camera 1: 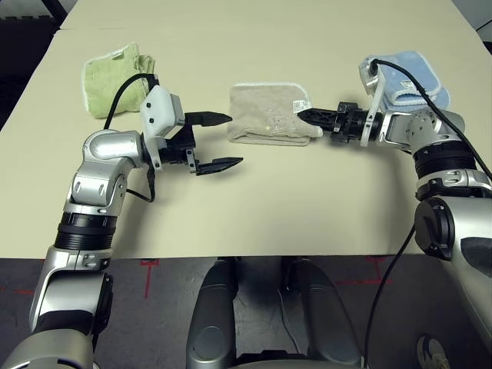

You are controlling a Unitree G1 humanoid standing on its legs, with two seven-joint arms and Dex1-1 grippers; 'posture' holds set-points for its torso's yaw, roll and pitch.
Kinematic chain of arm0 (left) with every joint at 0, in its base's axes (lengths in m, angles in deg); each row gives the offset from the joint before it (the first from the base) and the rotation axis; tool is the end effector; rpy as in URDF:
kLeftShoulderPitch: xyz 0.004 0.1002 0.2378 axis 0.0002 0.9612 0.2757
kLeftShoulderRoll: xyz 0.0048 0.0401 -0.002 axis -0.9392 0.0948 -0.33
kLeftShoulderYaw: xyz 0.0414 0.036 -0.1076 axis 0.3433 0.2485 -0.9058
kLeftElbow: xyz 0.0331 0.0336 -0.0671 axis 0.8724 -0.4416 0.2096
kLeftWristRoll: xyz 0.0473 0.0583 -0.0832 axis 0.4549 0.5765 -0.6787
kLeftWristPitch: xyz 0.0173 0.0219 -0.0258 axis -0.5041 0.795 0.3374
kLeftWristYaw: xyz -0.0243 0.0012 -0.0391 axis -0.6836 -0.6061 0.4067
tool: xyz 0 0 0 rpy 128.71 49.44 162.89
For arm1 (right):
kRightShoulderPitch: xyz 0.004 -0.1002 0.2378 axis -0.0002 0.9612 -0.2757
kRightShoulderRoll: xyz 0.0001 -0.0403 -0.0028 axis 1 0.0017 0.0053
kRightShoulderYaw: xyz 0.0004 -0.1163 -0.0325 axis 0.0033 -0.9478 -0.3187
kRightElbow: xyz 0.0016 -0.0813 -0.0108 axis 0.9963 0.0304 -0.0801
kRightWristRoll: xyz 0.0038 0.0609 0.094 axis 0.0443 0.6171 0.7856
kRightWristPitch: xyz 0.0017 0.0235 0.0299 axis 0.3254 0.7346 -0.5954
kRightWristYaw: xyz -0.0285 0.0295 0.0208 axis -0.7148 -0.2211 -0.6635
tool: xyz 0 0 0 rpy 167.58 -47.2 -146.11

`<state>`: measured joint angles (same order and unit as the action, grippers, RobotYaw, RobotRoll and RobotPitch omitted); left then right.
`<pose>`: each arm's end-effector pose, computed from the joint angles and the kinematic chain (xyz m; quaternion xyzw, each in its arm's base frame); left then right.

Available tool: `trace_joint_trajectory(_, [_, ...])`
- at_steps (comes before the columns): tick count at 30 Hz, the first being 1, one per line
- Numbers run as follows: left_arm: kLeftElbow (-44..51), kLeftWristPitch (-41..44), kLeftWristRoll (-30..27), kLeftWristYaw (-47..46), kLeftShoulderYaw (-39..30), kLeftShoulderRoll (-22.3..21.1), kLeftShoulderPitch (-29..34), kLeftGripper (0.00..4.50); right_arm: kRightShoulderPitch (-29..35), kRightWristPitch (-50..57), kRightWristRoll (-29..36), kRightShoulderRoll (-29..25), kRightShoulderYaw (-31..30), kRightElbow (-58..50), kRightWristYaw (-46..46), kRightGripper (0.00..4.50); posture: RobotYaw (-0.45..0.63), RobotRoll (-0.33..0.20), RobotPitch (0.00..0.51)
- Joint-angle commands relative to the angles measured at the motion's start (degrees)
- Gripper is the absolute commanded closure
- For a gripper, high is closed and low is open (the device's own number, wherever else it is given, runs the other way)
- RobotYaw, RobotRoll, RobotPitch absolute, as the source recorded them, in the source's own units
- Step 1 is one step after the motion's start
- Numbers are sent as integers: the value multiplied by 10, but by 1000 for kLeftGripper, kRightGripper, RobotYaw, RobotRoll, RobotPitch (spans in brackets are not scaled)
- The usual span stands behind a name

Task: Fold the towel and set it aside.

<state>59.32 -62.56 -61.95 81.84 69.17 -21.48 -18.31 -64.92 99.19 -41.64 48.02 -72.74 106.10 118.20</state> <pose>0.3136 0.2376 0.2191 0.2496 -0.0898 -0.5577 0.7865 0.3831 -0.2122 0.1992 0.2637 0.2042 0.4423 0.8325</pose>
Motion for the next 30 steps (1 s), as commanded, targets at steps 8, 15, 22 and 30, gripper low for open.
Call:
trace_joint_trajectory(8, [12, -1, 2, 7, 11, -6, 5, 0, 9, -27, 24, -1, 33, -10, -30, 4479, 72, 0, 297])
trace_joint_trajectory(15, [9, 1, 1, 2, 12, -3, 3, 0, 10, -153, 51, 14, 95, -14, -52, 4479, 58, 0, 292])
trace_joint_trajectory(22, [4, 3, 0, 0, 12, 0, 3, 0, -9, -286, 82, 24, 153, 1, -85, 4479, 45, 0, 292])
trace_joint_trajectory(30, [-4, 0, 1, 3, 15, 3, -3, 0, -52, -475, 97, 12, 218, 60, -141, 4479, 31, 0, 289])
